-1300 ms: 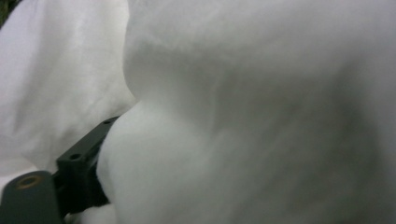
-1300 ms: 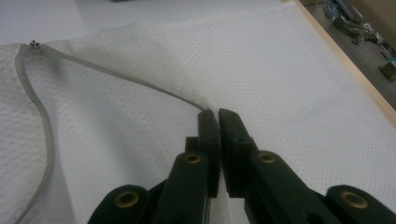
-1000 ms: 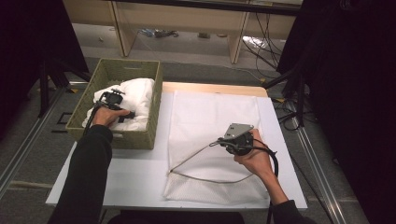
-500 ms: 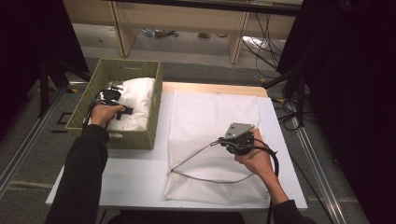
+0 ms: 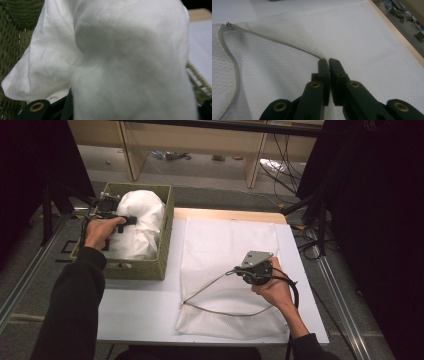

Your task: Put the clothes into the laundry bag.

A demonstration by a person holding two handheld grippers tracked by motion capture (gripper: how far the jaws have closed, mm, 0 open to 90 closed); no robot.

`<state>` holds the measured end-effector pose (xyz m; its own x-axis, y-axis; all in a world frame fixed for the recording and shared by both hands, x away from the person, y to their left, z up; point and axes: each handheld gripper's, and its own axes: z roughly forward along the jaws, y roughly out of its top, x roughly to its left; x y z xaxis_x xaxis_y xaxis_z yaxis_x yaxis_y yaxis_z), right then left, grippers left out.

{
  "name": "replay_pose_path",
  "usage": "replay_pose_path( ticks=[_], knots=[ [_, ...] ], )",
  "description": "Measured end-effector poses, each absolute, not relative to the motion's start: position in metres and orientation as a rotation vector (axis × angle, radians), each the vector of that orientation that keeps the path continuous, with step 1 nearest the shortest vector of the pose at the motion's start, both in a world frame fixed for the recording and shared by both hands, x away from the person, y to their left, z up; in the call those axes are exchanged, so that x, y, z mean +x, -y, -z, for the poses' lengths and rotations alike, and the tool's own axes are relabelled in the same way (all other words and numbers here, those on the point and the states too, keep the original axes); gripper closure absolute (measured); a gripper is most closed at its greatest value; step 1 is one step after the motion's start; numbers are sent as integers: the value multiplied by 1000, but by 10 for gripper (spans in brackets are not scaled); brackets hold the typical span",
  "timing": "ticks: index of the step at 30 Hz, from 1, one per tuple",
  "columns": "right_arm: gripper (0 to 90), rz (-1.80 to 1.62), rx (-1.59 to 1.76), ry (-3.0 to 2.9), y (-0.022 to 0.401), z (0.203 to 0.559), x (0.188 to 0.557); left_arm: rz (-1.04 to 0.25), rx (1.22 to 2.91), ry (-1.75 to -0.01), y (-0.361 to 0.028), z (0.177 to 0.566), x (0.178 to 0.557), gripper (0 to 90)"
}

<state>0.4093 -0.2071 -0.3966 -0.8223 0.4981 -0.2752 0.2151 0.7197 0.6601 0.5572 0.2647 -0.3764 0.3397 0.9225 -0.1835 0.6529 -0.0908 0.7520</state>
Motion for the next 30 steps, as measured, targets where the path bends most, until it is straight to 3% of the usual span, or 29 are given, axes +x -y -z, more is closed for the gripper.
replay_pose_path(
  ticks=[8, 17, 30],
  knots=[
    [888, -877, 567, -2485, 208, 396, 408, -473, 1791, -1333, -270, 340, 544, 625],
    [888, -873, 518, -2479, 208, 396, 412, -431, 1781, -1216, -273, 293, 516, 622],
    [888, -862, 538, -2467, 209, 397, 414, -342, 1743, -1015, -257, 251, 449, 620]
  ],
)
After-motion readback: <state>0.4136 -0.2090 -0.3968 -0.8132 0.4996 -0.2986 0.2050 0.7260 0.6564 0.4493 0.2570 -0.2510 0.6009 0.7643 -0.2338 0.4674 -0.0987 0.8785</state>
